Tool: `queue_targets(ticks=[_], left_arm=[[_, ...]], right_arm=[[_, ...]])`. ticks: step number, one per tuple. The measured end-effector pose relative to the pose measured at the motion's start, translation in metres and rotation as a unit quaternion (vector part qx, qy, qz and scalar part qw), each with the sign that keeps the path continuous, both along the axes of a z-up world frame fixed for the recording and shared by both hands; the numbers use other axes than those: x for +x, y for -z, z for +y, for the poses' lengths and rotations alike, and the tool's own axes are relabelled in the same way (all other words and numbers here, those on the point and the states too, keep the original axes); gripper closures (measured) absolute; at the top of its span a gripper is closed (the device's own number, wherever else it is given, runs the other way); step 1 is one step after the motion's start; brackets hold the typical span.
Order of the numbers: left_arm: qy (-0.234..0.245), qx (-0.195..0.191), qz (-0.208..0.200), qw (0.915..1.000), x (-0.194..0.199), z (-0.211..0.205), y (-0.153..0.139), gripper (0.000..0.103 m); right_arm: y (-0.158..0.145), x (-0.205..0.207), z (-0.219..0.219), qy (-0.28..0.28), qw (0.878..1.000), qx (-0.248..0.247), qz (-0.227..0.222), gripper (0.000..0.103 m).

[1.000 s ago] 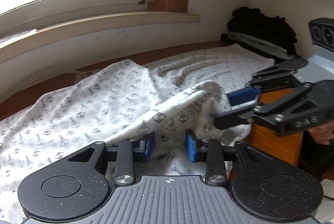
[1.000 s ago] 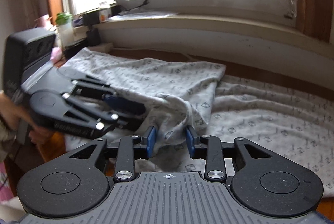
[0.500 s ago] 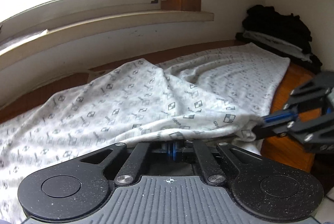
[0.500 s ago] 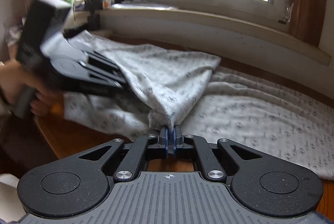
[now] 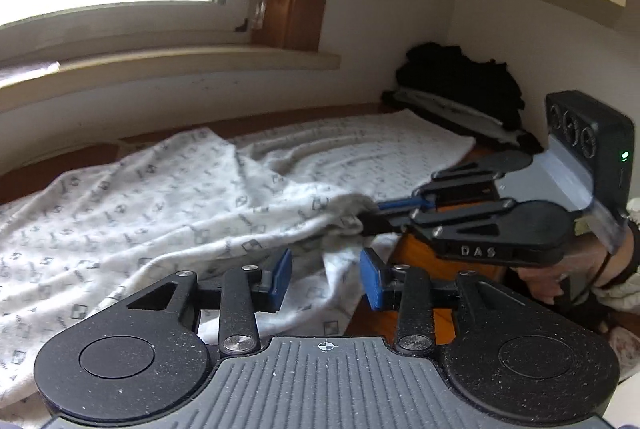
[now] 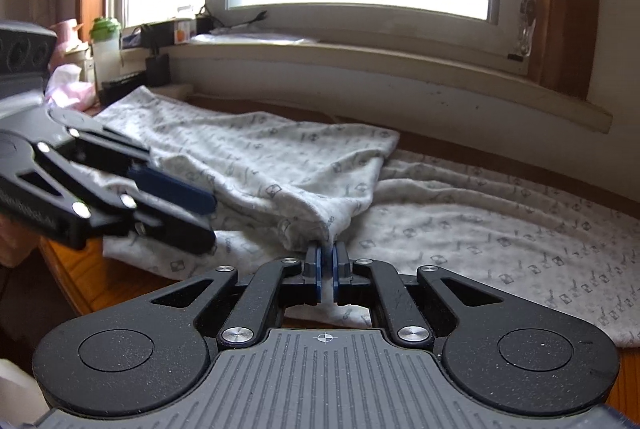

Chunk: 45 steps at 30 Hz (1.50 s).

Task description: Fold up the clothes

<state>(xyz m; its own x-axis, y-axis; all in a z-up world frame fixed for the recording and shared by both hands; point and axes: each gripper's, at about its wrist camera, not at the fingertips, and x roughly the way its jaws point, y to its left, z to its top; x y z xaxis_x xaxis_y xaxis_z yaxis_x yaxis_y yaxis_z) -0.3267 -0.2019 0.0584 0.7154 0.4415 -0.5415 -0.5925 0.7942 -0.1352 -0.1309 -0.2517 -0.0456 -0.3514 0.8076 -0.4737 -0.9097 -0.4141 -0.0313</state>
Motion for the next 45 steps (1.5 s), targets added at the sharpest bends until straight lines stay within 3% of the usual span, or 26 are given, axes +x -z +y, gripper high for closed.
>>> queue_targets(ticks=[2,5,11,17,21,24,25,26,30,33,35,38,41,42,45], left_arm=[[-0.01,0.004,0.022,0.9997,0.005,0.004,0.004,0.084],[-0.02,0.013,0.05,0.9985,0.012,0.013,0.008,0.094],[-0.031,0.005,0.049,0.9983,0.011,0.023,0.016,0.094],[-0.032,0.01,0.042,0.9986,0.006,0.02,0.017,0.091],[-0.035,0.007,0.037,0.9986,0.005,0.018,0.017,0.09],[-0.037,0.006,0.036,0.9987,0.005,0.018,0.017,0.09],[-0.037,0.006,0.036,0.9986,0.004,0.018,0.017,0.09],[-0.037,0.006,0.036,0.9986,0.004,0.018,0.017,0.09],[-0.041,0.007,0.034,0.9985,0.001,0.017,0.017,0.09],[-0.05,0.008,0.031,0.9983,-0.007,0.013,0.017,0.09],[-0.057,0.008,0.026,0.998,-0.016,0.009,0.014,0.083],[-0.072,0.013,0.011,0.9972,-0.038,-0.003,0.007,0.082],[-0.107,0.022,0.003,0.9941,-0.069,-0.015,-0.001,0.08],[-0.12,0.026,0.002,0.9924,-0.079,-0.018,-0.003,0.078],[-0.161,0.043,0.021,0.9857,-0.104,-0.019,-0.008,0.076]], right_arm=[[0.0,0.001,-0.001,0.001,1.0,0.0,0.003,0.097],[0.0,0.003,-0.003,0.002,1.0,-0.002,0.009,0.097],[0.007,0.003,-0.006,-0.003,1.0,-0.01,-0.007,0.095],[-0.007,0.002,-0.01,-0.019,1.0,0.024,-0.007,0.082],[-0.008,-0.01,0.0,-0.048,0.998,0.025,-0.03,0.068],[-0.004,-0.017,0.004,-0.069,0.996,0.023,-0.052,0.071],[-0.003,-0.018,0.004,-0.07,0.996,0.024,-0.059,0.09],[-0.005,-0.017,0.004,-0.069,0.996,0.022,-0.058,0.098],[-0.012,-0.004,-0.007,-0.069,0.997,0.014,-0.031,0.097],[0.0,0.0,-0.014,-0.076,0.997,-0.003,-0.031,0.097],[0.004,-0.003,-0.016,-0.082,0.996,0.003,-0.039,0.096],[-0.001,-0.005,-0.017,-0.087,0.995,0.014,-0.041,0.089],[-0.006,-0.004,-0.019,-0.093,0.995,0.025,-0.036,0.074],[-0.007,-0.004,-0.02,-0.095,0.994,0.028,-0.035,0.064],[-0.009,-0.01,-0.022,-0.087,0.994,0.05,-0.034,0.062]])
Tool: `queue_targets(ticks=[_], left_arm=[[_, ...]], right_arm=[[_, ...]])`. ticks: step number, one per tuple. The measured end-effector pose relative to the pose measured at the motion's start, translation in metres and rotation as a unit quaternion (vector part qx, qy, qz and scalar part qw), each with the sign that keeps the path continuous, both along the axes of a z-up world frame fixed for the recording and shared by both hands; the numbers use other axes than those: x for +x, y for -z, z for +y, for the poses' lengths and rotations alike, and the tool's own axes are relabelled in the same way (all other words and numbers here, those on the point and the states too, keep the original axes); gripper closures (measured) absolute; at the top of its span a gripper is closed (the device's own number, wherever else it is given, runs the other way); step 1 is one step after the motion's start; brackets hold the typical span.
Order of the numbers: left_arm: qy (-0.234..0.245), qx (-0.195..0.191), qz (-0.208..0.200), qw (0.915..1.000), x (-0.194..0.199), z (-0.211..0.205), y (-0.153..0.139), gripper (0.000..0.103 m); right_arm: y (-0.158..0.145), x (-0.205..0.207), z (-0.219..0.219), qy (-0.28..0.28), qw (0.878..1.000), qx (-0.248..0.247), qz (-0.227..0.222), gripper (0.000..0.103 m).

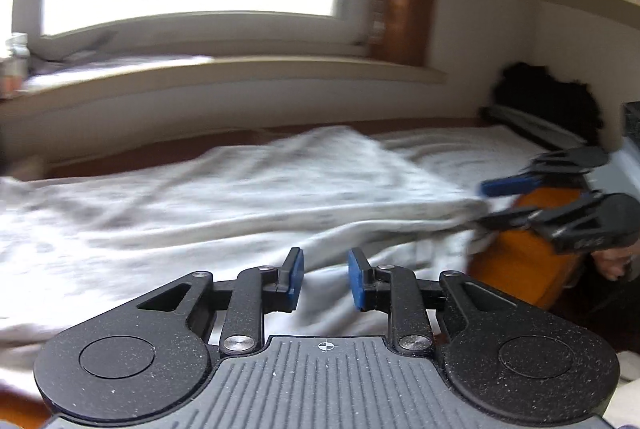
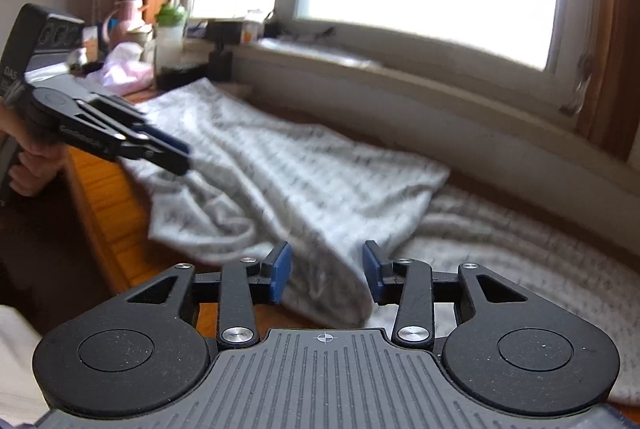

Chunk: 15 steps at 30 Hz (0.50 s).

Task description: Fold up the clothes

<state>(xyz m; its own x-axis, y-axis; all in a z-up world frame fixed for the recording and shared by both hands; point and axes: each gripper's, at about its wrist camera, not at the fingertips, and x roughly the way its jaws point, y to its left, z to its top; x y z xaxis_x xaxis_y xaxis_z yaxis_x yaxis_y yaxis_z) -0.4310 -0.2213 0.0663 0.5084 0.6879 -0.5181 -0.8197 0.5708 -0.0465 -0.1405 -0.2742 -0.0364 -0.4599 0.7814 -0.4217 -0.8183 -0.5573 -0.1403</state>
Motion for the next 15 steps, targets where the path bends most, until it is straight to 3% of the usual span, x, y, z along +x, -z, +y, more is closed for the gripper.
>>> queue_targets(ticks=[4,8,15], left_arm=[[-0.037,0.009,0.025,0.999,-0.022,0.011,-0.002,0.076],[-0.074,0.01,0.045,0.9962,-0.05,0.023,0.004,0.069],[-0.188,-0.009,0.012,0.9821,-0.131,0.029,0.004,0.069]], right_arm=[[-0.003,-0.013,0.003,-0.014,1.0,-0.001,0.019,0.064],[-0.009,-0.037,0.006,-0.045,0.999,-0.01,0.008,0.065],[0.003,-0.062,0.024,-0.056,0.997,-0.039,-0.02,0.068]])
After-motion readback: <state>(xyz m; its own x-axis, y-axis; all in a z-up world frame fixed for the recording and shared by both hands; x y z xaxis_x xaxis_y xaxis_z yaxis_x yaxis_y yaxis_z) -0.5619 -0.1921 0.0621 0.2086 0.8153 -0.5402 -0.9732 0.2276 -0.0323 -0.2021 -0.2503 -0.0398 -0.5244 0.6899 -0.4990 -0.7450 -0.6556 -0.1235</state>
